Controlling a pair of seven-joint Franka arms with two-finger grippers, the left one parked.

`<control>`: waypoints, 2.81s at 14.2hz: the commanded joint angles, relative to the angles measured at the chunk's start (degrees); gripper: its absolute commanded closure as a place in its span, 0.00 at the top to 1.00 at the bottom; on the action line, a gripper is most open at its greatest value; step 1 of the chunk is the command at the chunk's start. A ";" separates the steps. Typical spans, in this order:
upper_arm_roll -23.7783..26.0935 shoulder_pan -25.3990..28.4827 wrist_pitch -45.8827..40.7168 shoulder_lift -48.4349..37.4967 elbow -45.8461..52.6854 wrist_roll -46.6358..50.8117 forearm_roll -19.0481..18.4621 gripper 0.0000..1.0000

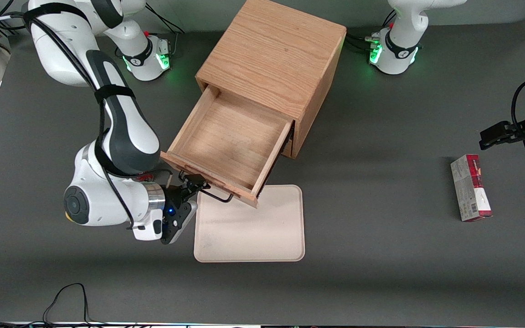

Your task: Open upper drawer

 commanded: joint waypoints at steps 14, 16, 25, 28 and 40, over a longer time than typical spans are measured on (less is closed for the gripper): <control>0.17 -7.34 -8.44 -1.99 6.49 5.88 2.68 1.00; -0.36 -8.83 -11.17 -5.24 6.15 6.94 1.01 1.00; -12.93 -8.40 -14.01 -29.83 -21.68 5.89 -11.98 1.00; -13.02 -8.40 -7.25 -38.19 -33.11 6.68 -20.42 1.00; -14.43 -6.92 -10.21 -38.65 -29.80 24.75 -22.46 1.00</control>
